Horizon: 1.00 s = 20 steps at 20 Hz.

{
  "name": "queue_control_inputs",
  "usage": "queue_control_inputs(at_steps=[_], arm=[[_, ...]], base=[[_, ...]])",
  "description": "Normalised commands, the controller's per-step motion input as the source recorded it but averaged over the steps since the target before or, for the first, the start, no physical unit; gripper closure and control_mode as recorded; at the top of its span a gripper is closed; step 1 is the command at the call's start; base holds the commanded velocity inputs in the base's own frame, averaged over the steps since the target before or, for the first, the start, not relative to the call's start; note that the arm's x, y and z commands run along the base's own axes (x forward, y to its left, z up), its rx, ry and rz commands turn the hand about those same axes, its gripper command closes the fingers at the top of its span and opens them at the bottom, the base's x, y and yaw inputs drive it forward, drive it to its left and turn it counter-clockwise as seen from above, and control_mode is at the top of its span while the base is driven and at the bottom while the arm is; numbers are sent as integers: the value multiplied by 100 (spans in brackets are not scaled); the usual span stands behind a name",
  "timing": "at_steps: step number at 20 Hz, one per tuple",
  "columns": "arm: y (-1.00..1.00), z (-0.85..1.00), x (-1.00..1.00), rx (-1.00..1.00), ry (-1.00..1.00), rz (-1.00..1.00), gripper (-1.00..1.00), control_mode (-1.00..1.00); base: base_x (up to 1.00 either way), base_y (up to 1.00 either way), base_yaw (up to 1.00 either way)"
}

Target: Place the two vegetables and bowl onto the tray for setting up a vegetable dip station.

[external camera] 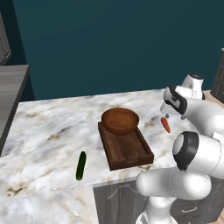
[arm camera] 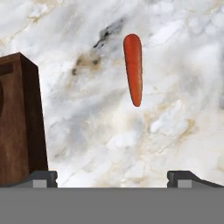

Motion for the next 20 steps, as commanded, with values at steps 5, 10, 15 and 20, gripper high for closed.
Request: queue_control_inputs(at_steps=[5,10,15,20], arm=[[-3,-23,29,-5,0,0,-100,-100],[0,-29,33,-2,1,0,-100,-100],[-4,-31,27,-1,6,1,-100,-100],[-8,-30,25,-2,7,2,-100,-100]], base=[[0,0,0],[0,0,0],[0,0,0],[0,0,0]])
